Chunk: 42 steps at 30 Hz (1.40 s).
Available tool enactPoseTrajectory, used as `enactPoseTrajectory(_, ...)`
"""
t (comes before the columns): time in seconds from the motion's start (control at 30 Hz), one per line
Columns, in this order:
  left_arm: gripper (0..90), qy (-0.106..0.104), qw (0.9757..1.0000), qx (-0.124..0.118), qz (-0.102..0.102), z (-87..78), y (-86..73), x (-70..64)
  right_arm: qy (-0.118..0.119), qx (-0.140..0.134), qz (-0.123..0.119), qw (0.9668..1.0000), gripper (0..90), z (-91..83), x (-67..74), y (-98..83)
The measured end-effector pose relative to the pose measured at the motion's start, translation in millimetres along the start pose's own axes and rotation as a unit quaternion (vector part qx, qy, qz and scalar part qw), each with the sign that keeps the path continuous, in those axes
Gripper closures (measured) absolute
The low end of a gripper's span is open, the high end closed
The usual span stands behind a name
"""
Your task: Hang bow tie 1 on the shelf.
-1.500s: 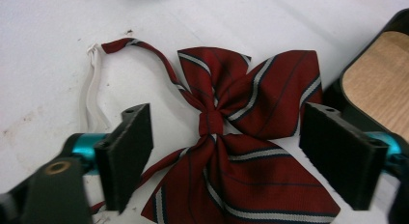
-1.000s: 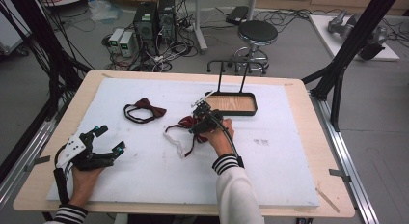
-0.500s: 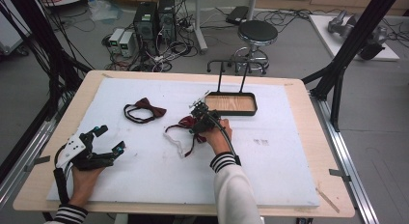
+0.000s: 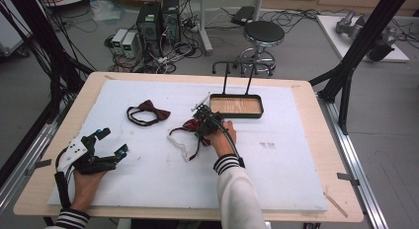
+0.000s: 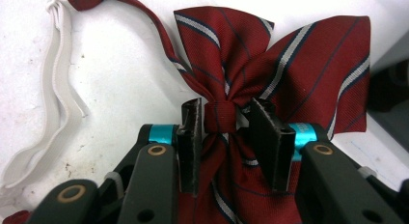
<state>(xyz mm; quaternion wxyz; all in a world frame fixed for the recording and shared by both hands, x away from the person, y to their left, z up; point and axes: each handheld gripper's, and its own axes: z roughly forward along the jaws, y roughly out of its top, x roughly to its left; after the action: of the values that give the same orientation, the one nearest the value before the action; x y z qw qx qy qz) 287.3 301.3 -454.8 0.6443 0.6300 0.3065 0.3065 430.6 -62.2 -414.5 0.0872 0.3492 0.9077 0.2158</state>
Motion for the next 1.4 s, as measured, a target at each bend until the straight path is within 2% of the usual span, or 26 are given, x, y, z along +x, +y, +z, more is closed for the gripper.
enactPoseTrajectory(0.23,9.6,0.000,1.0000,0.000,0.000,0.0,0.0,0.0,-0.006,0.009,-0.011,0.9999,73.0,2.3,2.3,2.3)
enactPoseTrajectory(0.37,9.6,0.000,1.0000,0.000,0.000,0.0,0.0,0.0,-0.009,0.009,0.004,0.9999,74.1,2.5,3.8,2.4)
enactPoseTrajectory(0.5,9.6,0.000,1.0000,0.000,0.001,-0.1,0.0,-0.1,-0.011,0.009,0.001,0.9999,74.3,2.1,3.9,2.4)
enactPoseTrajectory(0.87,9.6,0.000,1.0000,0.001,0.001,-0.1,0.0,0.0,-0.003,-0.016,0.002,0.9999,74.3,-2.5,4.8,2.0)
enactPoseTrajectory(1.13,9.6,0.001,1.0000,0.001,0.001,0.0,0.0,-0.1,0.010,-0.056,0.024,0.9981,74.3,-11.7,-1.1,-4.8)
enactPoseTrajectory(1.23,9.6,0.001,1.0000,0.001,0.001,0.0,0.0,-0.1,0.009,-0.066,0.022,0.9975,74.3,-14.1,-1.8,-5.4)
enactPoseTrajectory(1.4,9.6,0.000,1.0000,0.001,0.003,-0.1,0.0,-0.1,0.012,-0.098,0.028,0.9947,74.3,-22.1,-2.4,-6.0)
